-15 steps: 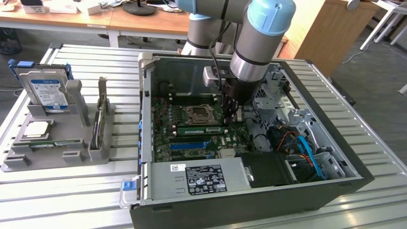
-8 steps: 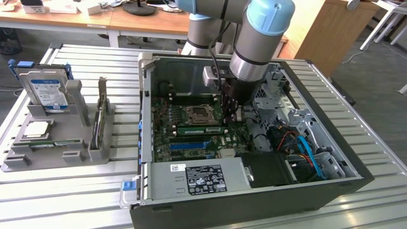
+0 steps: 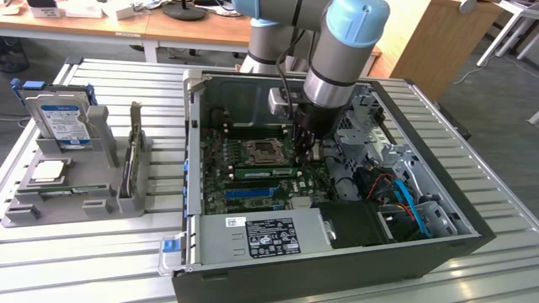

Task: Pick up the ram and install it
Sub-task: 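Press down the ram until it locks into place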

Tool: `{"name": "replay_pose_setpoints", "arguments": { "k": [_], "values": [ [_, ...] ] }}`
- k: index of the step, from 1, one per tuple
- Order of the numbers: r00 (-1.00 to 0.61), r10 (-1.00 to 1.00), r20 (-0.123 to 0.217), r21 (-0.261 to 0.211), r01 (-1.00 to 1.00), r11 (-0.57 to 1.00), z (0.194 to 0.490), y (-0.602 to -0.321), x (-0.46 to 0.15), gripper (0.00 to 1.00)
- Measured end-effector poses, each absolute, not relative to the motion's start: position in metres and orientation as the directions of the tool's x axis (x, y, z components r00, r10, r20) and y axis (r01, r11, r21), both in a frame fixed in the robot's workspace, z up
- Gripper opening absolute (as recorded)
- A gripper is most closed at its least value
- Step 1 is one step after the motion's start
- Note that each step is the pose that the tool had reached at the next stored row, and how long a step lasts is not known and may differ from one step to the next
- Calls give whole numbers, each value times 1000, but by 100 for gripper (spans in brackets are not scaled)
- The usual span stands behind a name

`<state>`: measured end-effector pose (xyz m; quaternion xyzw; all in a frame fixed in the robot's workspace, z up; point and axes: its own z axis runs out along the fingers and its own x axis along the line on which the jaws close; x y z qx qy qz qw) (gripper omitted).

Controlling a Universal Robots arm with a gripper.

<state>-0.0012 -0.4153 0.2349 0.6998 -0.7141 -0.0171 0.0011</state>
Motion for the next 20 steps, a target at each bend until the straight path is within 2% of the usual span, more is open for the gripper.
{"name": "replay_pose_setpoints", "arguments": {
  "k": [20],
  "values": [
    [-18, -1000, -22, 26, -1000, 17, 233, -415, 4, 10]
  ]
}}
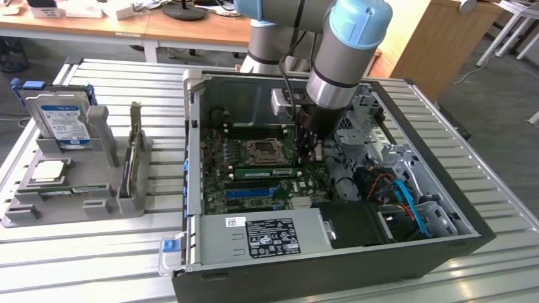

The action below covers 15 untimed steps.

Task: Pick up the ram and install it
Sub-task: 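Press down the ram until it locks into place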

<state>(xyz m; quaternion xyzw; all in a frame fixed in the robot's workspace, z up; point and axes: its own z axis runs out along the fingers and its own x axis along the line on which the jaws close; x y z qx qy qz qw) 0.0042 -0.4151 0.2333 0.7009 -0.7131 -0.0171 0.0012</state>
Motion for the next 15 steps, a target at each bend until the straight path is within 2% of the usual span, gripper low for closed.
{"name": "replay_pose_setpoints", "arguments": {
  "k": [15],
  "values": [
    [-17, -1000, -22, 26, -1000, 17, 232, -412, 4, 10]
  ]
}}
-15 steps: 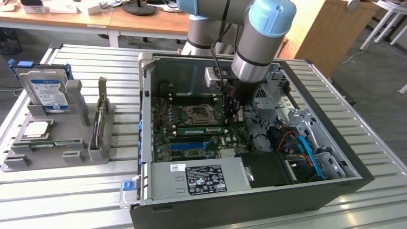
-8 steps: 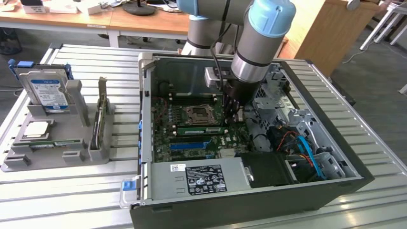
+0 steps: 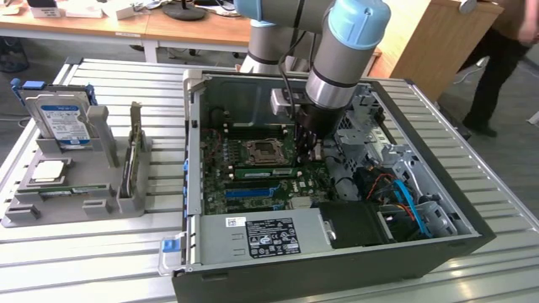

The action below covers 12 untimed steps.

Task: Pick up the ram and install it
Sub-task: 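Press down the ram until it locks into place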

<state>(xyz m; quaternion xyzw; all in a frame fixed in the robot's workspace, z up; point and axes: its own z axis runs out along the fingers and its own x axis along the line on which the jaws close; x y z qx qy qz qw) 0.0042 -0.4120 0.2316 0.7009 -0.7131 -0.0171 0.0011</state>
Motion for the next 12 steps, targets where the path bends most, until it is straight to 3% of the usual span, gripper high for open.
{"name": "replay_pose_setpoints", "arguments": {
  "k": [12],
  "values": [
    [-17, -1000, -22, 26, -1000, 17, 228, -412, 4, 10]
  ]
}}
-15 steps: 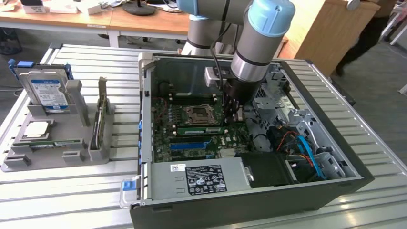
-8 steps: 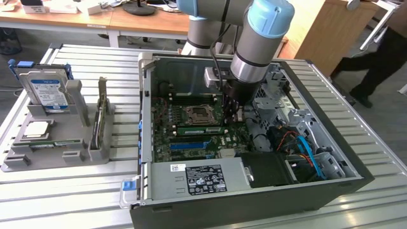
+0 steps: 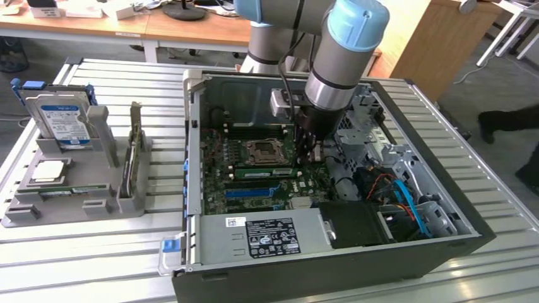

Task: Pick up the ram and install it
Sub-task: 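Press down the ram until it locks into place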

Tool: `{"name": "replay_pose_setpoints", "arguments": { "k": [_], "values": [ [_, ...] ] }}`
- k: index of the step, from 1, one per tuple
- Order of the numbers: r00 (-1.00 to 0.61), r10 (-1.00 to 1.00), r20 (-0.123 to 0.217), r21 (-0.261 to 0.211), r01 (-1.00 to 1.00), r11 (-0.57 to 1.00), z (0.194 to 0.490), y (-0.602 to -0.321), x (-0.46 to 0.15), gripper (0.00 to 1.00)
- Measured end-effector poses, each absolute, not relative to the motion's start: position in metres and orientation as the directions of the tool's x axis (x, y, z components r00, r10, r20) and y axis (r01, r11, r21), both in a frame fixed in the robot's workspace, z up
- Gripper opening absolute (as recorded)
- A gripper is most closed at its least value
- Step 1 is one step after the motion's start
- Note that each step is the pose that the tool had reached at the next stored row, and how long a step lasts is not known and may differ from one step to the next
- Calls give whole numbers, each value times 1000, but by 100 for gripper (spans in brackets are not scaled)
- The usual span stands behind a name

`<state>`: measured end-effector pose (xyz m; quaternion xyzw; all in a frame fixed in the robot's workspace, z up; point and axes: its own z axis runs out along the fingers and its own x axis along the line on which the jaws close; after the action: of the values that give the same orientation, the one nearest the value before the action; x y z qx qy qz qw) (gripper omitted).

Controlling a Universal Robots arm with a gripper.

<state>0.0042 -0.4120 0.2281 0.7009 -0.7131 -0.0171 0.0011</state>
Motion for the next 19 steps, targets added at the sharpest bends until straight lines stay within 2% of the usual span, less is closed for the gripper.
{"name": "replay_pose_setpoints", "arguments": {
  "k": [19],
  "values": [
    [-17, -1000, -22, 26, -1000, 17, 226, -412, 4, 10]
  ]
}}
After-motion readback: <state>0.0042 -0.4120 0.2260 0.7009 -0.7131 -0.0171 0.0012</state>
